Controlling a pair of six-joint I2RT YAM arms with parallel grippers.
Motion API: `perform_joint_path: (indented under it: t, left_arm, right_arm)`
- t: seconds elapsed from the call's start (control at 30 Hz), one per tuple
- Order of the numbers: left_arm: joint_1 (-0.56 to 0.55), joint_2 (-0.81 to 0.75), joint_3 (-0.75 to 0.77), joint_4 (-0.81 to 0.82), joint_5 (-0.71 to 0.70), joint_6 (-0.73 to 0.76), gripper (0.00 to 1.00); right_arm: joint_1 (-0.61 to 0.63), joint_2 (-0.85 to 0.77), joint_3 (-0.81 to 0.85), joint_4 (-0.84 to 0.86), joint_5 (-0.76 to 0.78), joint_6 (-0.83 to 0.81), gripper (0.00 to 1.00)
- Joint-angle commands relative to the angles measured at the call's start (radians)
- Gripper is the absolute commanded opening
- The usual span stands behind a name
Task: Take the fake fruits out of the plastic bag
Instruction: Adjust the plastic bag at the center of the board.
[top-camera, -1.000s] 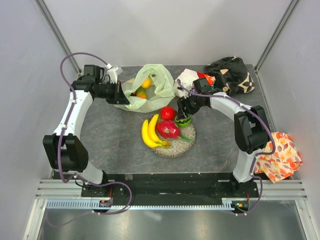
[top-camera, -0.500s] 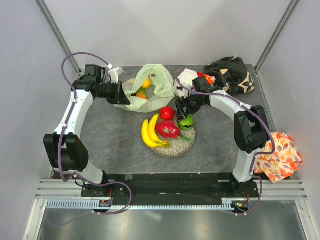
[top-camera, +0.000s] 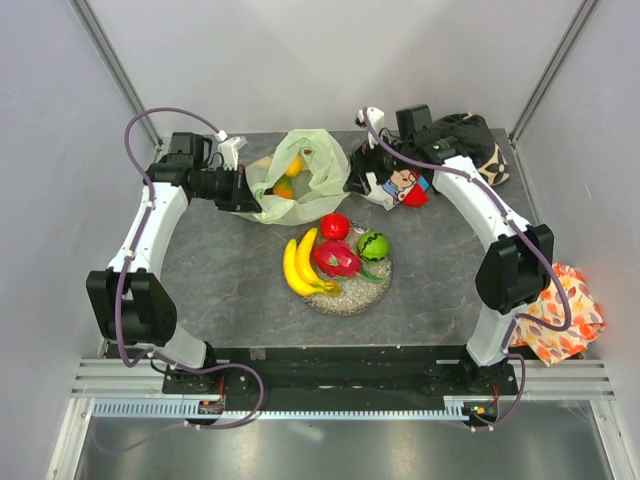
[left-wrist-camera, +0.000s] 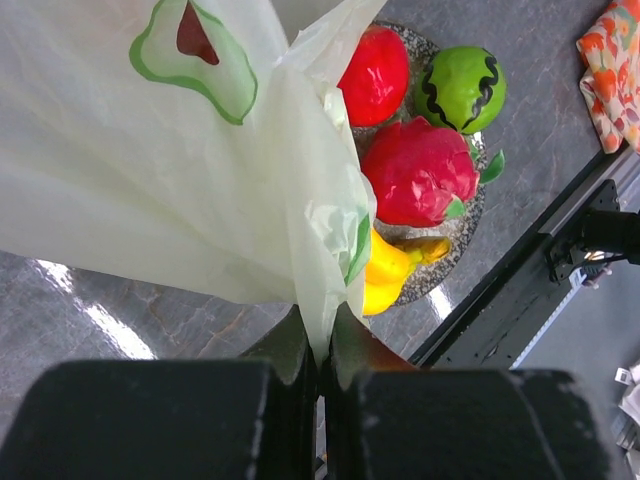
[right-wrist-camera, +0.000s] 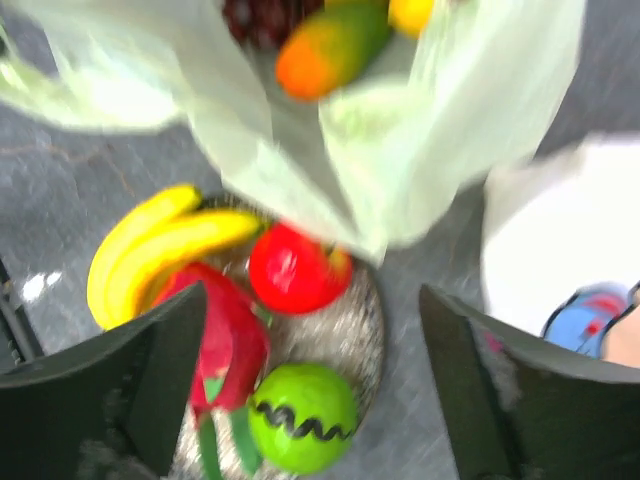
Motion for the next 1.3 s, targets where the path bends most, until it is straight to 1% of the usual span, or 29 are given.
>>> perform_joint_path:
  t: [0.0, 0.13, 0.2, 0.23, 0.27, 0.33, 0.43, 0.57, 0.6, 0.63, 0.7, 0.73, 0.77, 0.83, 0.9, 0.93, 0.97, 1.03, 1.07, 1.13, 1.2, 1.23, 1.27]
  left_arm:
    - [-0.008, -0.082, -0.044, 0.006, 0.033, 0.043, 0.02]
    - [-0.016, -0.086, -0.079, -0.024, 0.029, 0.069, 0.02]
    - [-0.016, -0.092, -0.09, -0.048, 0.027, 0.108, 0.02]
    - [-0.016, -0.094, -0.093, -0.059, 0.021, 0.125, 0.02]
    - [-0.016, -0.092, -0.093, -0.082, 0.018, 0.138, 0.02]
    - [-0.016, -0.088, -0.088, -0.111, 0.029, 0.195, 0.02]
    - [-0.016, -0.097, -0.082, -0.134, 0.018, 0.22, 0.02]
    - [-0.016, -0.132, -0.111, -0.134, 0.029, 0.263, 0.02]
    - [-0.016, -0.131, -0.117, -0.134, 0.024, 0.275, 0.02]
    - [-0.016, -0.132, -0.119, -0.134, 0.009, 0.269, 0.02]
    - [-0.016, -0.14, -0.119, -0.139, 0.013, 0.27, 0.02]
    - [-0.016, -0.145, -0.127, -0.137, 0.023, 0.28, 0.02]
    - [-0.021, -0.146, -0.13, -0.139, 0.023, 0.29, 0.02]
    - [-0.025, -0.134, -0.115, -0.139, -0.002, 0.315, 0.02]
    - [-0.031, -0.105, -0.084, -0.146, -0.022, 0.321, 0.02]
    - [-0.035, -0.094, -0.043, -0.152, -0.051, 0.321, 0.02]
    - [-0.039, -0.08, -0.02, -0.163, -0.066, 0.321, 0.02]
    - [-0.041, -0.04, 0.028, -0.172, -0.08, 0.312, 0.02]
    - [-0.041, -0.028, 0.037, -0.171, -0.08, 0.306, 0.02]
    - [-0.041, 0.002, 0.069, -0.169, -0.077, 0.261, 0.02]
    - [-0.041, 0.015, 0.093, -0.166, -0.068, 0.196, 0.02]
    - [-0.041, 0.006, 0.099, -0.166, -0.05, 0.189, 0.02]
    - [-0.041, 0.001, 0.096, -0.163, -0.049, 0.192, 0.02]
  right_arm:
    - [0.029, 0.104, 0.145, 0.068, -0.058, -0.039, 0.87]
    - [0.077, 0.224, 0.292, 0.106, -0.041, -0.047, 0.78]
    - [0.113, 0.307, 0.346, 0.135, -0.017, -0.042, 0.77]
    - [0.124, 0.336, 0.398, 0.141, -0.007, -0.043, 0.75]
    - [0.134, 0.397, 0.424, 0.143, 0.019, -0.043, 0.75]
    - [0.147, 0.448, 0.475, 0.15, 0.055, -0.031, 0.74]
    - [0.147, 0.501, 0.472, 0.166, 0.19, -0.024, 0.74]
    - [0.118, 0.542, 0.463, 0.137, 0.331, -0.008, 0.74]
    - [0.108, 0.535, 0.452, 0.132, 0.415, -0.004, 0.74]
    - [0.108, 0.513, 0.402, 0.132, 0.469, -0.008, 0.75]
    - [0.109, 0.409, 0.328, 0.124, 0.499, -0.084, 0.75]
    - [0.108, 0.374, 0.249, 0.121, 0.537, -0.106, 0.75]
    - [0.105, 0.307, 0.211, 0.106, 0.546, -0.123, 0.75]
    - [0.086, 0.249, 0.115, 0.103, 0.525, -0.134, 0.75]
    - [0.08, 0.203, 0.097, 0.104, 0.46, -0.099, 0.76]
    - [0.081, 0.2, 0.125, 0.107, 0.415, -0.085, 0.77]
    - [0.088, 0.212, 0.149, 0.115, 0.325, -0.064, 0.78]
    - [0.121, 0.247, 0.246, 0.114, 0.246, -0.021, 0.8]
    - [0.135, 0.29, 0.274, 0.109, 0.209, -0.004, 0.8]
    - [0.178, 0.341, 0.361, 0.089, 0.189, 0.057, 0.8]
    - [0.202, 0.427, 0.435, 0.026, 0.18, 0.117, 0.79]
    - [0.204, 0.447, 0.477, 0.019, 0.168, 0.153, 0.77]
    - [0.206, 0.456, 0.475, 0.031, 0.146, 0.2, 0.76]
